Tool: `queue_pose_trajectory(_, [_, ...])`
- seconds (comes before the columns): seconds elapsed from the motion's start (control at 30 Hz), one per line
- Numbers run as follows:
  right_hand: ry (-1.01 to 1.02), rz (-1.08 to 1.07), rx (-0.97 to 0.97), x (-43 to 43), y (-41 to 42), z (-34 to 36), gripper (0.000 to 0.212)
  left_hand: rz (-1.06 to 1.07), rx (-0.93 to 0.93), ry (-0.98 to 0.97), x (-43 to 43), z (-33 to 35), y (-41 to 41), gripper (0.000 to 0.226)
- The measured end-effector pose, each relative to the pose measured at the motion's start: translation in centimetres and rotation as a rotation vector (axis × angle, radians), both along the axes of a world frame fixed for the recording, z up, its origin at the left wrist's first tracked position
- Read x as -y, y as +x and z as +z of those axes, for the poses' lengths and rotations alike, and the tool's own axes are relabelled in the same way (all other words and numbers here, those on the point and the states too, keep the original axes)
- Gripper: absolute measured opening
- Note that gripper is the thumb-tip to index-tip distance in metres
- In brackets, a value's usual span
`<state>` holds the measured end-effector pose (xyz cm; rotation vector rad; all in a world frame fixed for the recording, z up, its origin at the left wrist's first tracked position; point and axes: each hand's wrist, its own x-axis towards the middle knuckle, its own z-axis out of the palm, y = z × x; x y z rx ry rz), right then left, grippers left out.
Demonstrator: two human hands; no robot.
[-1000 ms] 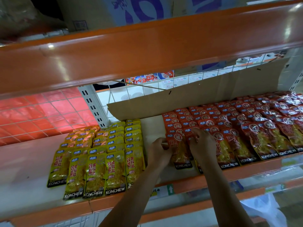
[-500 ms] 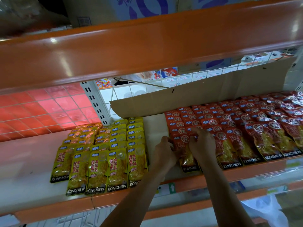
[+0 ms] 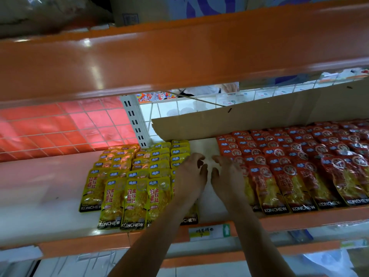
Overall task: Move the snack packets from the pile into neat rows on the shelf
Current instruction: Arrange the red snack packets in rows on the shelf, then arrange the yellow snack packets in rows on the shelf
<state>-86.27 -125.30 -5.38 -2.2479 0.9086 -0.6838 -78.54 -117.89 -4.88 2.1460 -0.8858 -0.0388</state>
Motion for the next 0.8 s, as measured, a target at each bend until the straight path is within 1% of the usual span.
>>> queue_pose_trajectory(0.13, [-0.01,0.101,-0.016,-3.6,3.7,0.6,0.042,0.041,0.133,-0.019,-3.7,0.0,3.6,0.028])
queue_pose_trajectory(0.27, [-0.039,0.217,-0.027,-8.2,8.5,0.9,0.042,0.117,0.197,-0.005,-8.8,-0.3,8.1,0.032])
queue_pose_trajectory(0.4, [-0.056,0.33,-0.023,-14.0,14.5,0.6,0.047,0.235,0.274,0.029,-15.1,-0.4,13.3,0.033])
queue_pose_trajectory(0.5, [-0.102,0.384,-0.035,-18.9,19.2,0.8,0.048,0.29,0.298,0.055,-20.3,-0.7,17.8,0.042])
queue_pose_trajectory(0.63, [-0.149,0.469,-0.133,-25.2,25.4,0.4,0.051,0.376,0.317,0.101,-27.4,-0.9,23.4,0.055])
queue_pose_trajectory(0.7, [-0.137,0.507,-0.125,-28.5,28.1,0.0,0.052,0.404,0.339,0.148,-31.0,-1.4,26.0,0.051])
queue_pose_trajectory(0.8, [-0.106,0.552,-0.131,-33.5,32.2,-0.2,0.053,0.464,0.293,0.224,-36.4,-2.2,29.8,0.05])
